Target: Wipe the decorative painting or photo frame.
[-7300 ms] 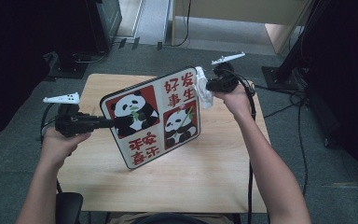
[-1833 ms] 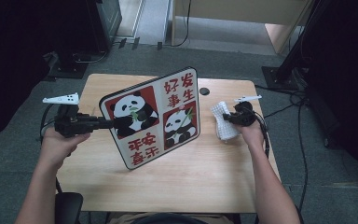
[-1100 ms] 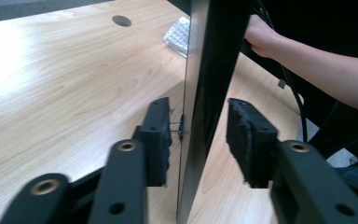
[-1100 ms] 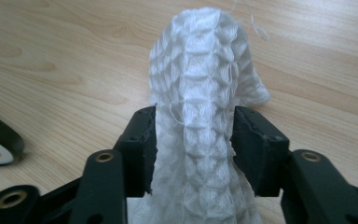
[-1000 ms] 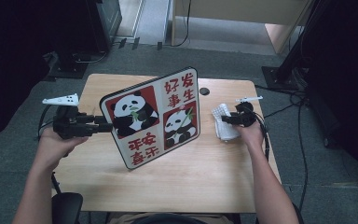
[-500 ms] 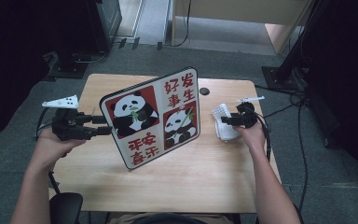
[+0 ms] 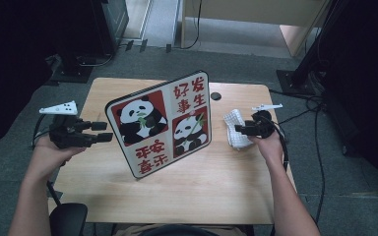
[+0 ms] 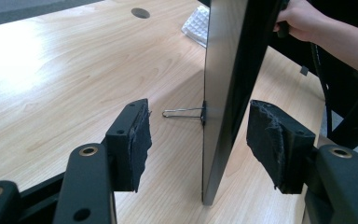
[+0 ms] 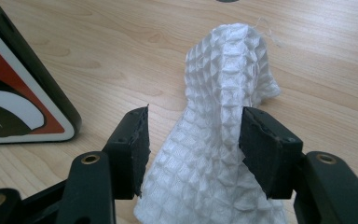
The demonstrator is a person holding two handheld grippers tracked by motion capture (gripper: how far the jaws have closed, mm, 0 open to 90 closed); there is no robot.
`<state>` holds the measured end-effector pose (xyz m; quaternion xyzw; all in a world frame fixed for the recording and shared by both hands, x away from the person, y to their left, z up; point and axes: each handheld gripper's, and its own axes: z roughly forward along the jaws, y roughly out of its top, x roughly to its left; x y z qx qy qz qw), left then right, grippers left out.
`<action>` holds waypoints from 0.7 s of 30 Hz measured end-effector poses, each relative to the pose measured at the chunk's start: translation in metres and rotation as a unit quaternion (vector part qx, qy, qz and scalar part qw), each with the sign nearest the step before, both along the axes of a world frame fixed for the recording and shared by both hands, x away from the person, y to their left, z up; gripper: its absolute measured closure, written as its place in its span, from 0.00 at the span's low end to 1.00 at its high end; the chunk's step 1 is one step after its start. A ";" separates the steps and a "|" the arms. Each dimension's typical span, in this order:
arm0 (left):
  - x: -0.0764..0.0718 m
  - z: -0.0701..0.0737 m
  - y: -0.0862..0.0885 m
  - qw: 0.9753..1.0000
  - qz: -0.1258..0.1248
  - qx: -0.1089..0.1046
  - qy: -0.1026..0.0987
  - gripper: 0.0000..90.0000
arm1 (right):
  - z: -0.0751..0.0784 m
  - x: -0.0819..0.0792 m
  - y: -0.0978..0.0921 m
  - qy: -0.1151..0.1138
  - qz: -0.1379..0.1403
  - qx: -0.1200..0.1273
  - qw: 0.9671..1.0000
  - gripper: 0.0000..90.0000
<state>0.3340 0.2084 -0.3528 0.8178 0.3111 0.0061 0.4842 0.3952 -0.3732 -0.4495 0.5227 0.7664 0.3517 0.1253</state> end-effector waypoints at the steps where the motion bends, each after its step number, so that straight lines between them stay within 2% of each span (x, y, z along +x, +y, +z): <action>1: 0.000 -0.001 0.001 1.000 0.001 0.000 0.001 0.44 | 0.000 -0.001 0.000 0.000 0.000 0.000 1.000 0.48; 9: 0.003 -0.008 0.009 1.000 0.015 -0.003 0.005 0.43 | 0.002 -0.011 0.004 -0.006 0.016 0.000 1.000 0.49; 13: 0.005 -0.014 0.011 1.000 0.028 0.006 -0.007 0.43 | 0.003 -0.016 0.007 -0.013 0.025 -0.004 1.000 0.49; 16: 0.007 -0.018 0.012 0.999 0.036 0.009 -0.006 0.43 | 0.003 -0.019 0.010 -0.012 0.028 0.000 1.000 0.49; 19: 0.009 -0.023 0.009 0.999 0.039 0.024 -0.006 0.43 | 0.003 -0.023 0.013 -0.013 0.035 0.003 0.999 0.49; 21: 0.010 -0.027 0.008 0.999 0.039 0.026 -0.003 0.43 | 0.003 -0.025 0.016 -0.011 0.038 0.003 0.999 0.48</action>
